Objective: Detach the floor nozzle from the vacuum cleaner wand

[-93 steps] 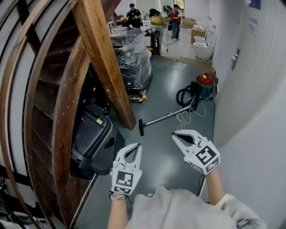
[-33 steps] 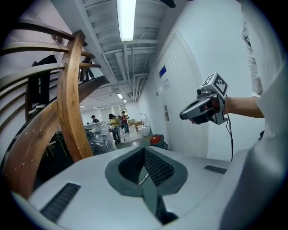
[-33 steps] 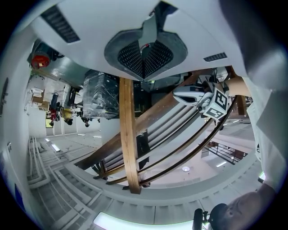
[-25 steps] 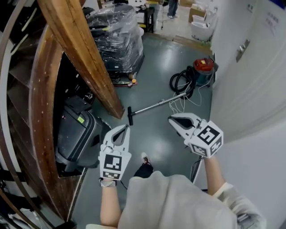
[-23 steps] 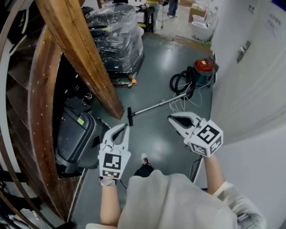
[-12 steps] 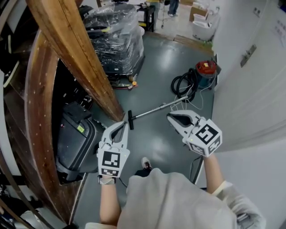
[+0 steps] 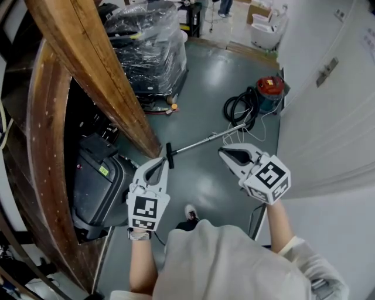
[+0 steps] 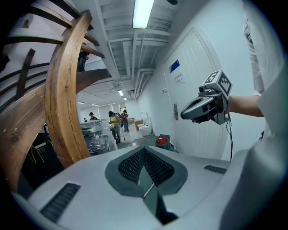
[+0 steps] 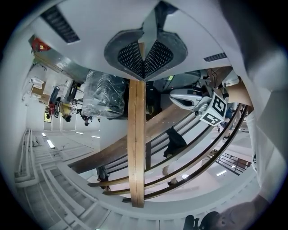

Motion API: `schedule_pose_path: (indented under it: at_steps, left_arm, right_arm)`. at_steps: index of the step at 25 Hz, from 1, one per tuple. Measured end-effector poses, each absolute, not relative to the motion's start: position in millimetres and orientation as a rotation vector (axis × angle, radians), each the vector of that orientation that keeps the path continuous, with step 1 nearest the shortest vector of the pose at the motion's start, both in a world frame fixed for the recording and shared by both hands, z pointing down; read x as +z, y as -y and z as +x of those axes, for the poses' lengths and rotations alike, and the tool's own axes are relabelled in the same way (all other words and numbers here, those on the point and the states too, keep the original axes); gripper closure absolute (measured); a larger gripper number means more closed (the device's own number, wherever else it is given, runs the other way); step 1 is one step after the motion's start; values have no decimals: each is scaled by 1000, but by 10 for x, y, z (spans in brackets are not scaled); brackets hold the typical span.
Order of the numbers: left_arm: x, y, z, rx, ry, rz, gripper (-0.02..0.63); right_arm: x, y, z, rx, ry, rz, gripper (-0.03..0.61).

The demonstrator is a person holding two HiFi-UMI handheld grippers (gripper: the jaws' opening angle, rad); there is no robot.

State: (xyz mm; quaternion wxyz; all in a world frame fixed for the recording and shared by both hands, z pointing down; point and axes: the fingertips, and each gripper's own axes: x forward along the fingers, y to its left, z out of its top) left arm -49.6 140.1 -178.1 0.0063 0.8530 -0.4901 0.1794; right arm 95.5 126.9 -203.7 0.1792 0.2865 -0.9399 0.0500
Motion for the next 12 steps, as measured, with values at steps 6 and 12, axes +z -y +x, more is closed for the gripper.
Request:
schedule_pose_path:
  at_steps: [6, 12]
  left_arm:
    - [-1730, -1270, -568, 554, 1524, 2669, 617]
    - [-1708, -1077, -645, 544, 1507, 2681, 617]
  right_arm:
    - [-1999, -1148, 909, 156, 2671, 834, 551]
    - [-1977, -983, 839, 148, 2648, 854, 551]
